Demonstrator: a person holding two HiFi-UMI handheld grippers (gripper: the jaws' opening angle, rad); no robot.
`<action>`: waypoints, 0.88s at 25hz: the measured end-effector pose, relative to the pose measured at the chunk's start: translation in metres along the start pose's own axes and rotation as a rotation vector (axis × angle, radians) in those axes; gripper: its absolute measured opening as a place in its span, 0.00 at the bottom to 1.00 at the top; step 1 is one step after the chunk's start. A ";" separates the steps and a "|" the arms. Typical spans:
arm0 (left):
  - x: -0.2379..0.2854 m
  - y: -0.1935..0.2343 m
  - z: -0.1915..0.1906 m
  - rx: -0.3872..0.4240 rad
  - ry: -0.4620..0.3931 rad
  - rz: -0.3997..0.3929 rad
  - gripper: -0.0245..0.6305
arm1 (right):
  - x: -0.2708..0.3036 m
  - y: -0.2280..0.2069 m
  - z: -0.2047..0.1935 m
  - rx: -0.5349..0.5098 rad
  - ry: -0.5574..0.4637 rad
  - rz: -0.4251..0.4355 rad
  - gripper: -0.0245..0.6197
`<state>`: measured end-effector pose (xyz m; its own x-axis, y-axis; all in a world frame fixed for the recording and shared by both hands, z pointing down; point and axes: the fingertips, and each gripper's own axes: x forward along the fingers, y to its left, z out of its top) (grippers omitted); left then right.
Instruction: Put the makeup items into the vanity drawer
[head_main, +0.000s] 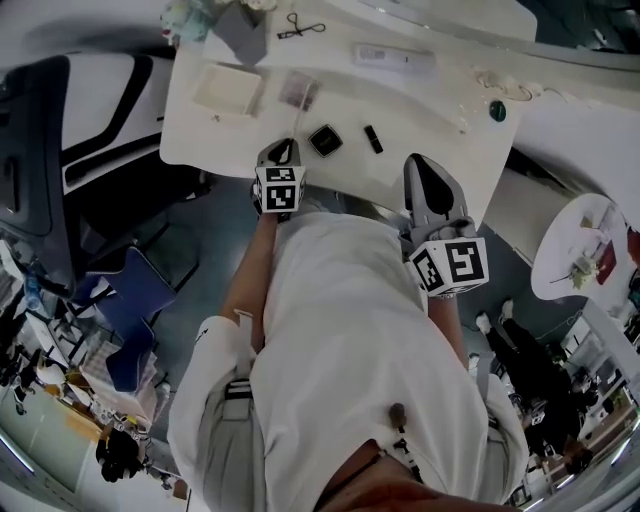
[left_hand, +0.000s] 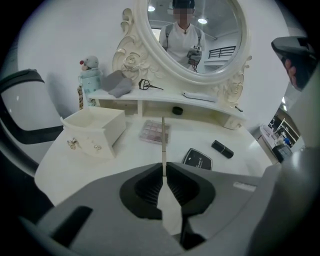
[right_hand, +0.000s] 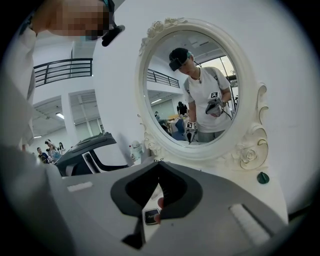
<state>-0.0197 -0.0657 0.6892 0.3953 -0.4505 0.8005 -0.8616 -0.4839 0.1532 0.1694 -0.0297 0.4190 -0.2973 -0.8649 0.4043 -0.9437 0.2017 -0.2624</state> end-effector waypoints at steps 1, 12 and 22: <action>-0.003 0.005 -0.003 -0.006 -0.001 0.007 0.08 | 0.003 0.004 0.002 -0.004 -0.002 0.011 0.05; -0.036 0.043 -0.014 -0.101 -0.011 0.053 0.08 | 0.040 0.039 0.012 -0.034 0.009 0.101 0.05; -0.067 0.082 -0.005 -0.224 -0.087 0.131 0.08 | 0.073 0.075 0.016 -0.069 0.030 0.213 0.05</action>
<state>-0.1188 -0.0713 0.6513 0.2930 -0.5656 0.7709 -0.9524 -0.2438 0.1832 0.0798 -0.0851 0.4147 -0.4939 -0.7857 0.3725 -0.8666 0.4099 -0.2845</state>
